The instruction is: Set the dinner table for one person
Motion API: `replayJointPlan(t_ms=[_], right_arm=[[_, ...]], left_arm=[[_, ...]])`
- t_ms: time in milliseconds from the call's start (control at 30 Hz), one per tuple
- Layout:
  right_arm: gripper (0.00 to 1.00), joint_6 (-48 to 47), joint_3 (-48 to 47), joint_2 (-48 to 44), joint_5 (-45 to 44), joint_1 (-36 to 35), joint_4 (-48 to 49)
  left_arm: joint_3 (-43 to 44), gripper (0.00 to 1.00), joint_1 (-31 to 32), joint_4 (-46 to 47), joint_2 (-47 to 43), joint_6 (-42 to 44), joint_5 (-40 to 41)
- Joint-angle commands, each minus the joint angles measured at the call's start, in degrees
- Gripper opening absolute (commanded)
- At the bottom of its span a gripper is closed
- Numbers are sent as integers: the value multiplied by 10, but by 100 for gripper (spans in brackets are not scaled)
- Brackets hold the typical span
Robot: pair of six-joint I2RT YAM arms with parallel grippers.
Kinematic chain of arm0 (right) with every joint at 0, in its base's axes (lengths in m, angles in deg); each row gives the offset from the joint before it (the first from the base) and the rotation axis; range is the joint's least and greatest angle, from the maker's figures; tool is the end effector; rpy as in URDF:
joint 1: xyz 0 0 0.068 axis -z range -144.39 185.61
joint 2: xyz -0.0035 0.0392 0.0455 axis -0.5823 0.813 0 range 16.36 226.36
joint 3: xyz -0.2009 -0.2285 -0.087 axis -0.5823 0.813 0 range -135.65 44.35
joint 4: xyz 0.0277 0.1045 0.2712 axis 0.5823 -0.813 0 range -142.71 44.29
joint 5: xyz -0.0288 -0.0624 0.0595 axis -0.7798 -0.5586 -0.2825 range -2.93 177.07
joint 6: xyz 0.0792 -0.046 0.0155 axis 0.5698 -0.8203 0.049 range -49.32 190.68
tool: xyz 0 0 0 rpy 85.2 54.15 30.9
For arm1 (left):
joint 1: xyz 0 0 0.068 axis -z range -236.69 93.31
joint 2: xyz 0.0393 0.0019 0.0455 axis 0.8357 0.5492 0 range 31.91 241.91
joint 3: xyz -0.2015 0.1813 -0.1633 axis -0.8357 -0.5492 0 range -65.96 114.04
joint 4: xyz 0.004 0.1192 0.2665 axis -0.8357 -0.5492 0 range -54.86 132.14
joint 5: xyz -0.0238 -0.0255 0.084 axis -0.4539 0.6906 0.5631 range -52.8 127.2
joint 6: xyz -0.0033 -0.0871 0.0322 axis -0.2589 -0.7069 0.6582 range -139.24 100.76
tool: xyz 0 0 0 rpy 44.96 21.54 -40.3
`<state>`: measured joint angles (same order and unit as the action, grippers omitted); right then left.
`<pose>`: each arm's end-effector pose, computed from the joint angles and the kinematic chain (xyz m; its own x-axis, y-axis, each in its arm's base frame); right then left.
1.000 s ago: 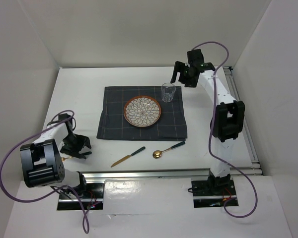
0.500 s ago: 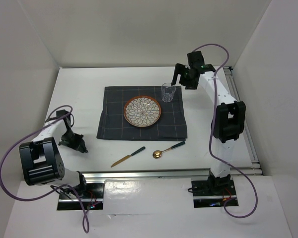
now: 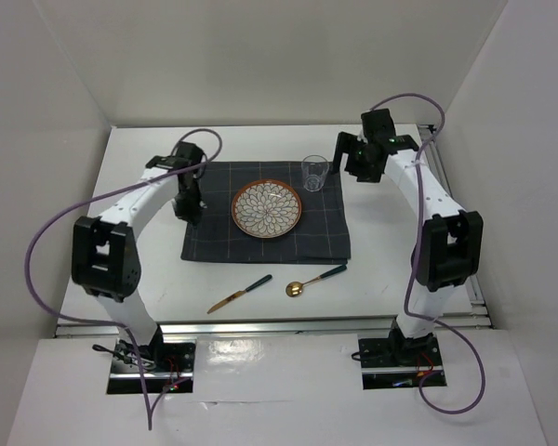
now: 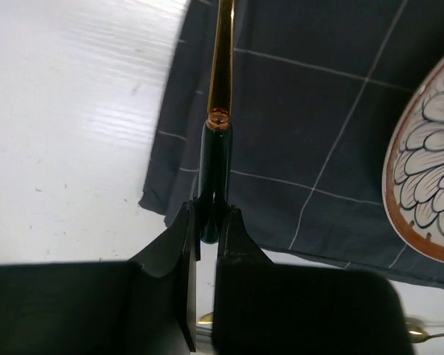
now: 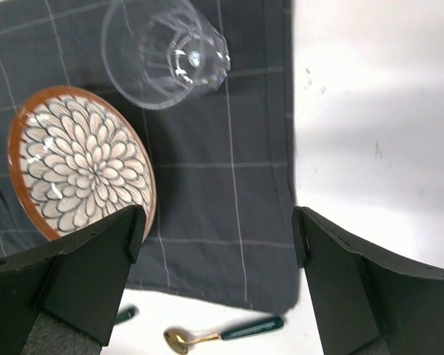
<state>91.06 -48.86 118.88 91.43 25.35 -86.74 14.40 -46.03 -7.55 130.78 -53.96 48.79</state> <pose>0.4621 0.0901 0.3082 -0.7887 0.2102 -0.5777 0.0526 0.9594 0.2773 0.4036 -0.0589 0.2427 -0.8114 -0.4152 -0.4114 -0.4312 0.9004 -0.0583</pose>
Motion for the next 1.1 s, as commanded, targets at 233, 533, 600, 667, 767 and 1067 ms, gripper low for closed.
replayJointPlan(t_ms=[233,533,600,667,767,1067], right_arm=[[93,4,115,-118,-21,-1,7],[93,4,179,-151,-8,-74,2],[93,-5,193,-156,-8,-118,8],[93,-24,207,-156,-8,-150,19],[93,-46,225,-156,-14,-207,42],[92,-169,282,-143,-26,-368,149]], left_arm=[[106,0,75,-67,144,53,32],[112,0,75,-55,185,71,21],[112,0,75,-50,197,77,21],[112,0,75,-50,197,83,21],[112,7,75,-50,202,77,21],[106,70,75,-80,154,60,26]])
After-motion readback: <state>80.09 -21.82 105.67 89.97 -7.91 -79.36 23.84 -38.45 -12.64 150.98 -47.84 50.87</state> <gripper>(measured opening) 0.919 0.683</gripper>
